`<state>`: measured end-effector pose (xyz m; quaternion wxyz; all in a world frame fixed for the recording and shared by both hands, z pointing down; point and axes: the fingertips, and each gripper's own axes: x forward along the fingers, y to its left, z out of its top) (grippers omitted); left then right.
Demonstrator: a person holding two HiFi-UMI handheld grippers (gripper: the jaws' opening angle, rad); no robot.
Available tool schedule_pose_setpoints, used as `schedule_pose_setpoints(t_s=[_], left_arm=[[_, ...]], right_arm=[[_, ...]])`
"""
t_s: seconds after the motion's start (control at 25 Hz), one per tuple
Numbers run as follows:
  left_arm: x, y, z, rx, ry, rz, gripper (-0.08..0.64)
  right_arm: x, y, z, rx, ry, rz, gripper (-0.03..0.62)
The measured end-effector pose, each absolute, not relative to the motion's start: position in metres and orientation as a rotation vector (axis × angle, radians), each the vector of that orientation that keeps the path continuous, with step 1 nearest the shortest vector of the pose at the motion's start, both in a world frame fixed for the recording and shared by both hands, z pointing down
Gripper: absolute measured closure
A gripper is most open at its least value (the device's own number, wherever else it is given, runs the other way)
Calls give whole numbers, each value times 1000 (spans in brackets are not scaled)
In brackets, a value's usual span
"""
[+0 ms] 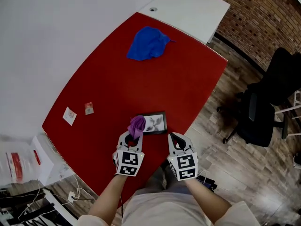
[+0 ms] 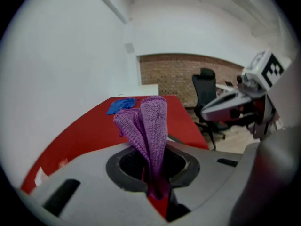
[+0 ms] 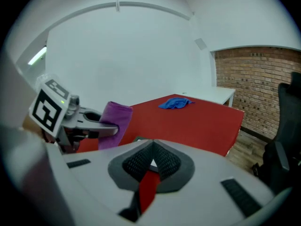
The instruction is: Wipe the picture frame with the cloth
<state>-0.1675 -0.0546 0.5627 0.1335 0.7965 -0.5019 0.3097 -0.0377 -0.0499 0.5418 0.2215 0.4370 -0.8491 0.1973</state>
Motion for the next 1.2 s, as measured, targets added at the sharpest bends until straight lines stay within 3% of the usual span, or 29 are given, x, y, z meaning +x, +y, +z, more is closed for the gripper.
schedule_pose_setpoints(t_s=[0.16,0.24,0.68,1.2], left_arm=[[-185,-87,609,2443,-1206,1705,499],[-191,-101,628,2428,-1087,1938,499],[-187,-116,666,2383,-927,2105,500],[-176,-23,662,2350,-716,2310,499]], right_arm=[[-44,-51,552,1185,-2347,553,588],[-45,-49,559,1177,-2335,571,588],[-38,-48,574,1176,-2314,613,588],[-48,-44,581,1142,-2332,629,588]])
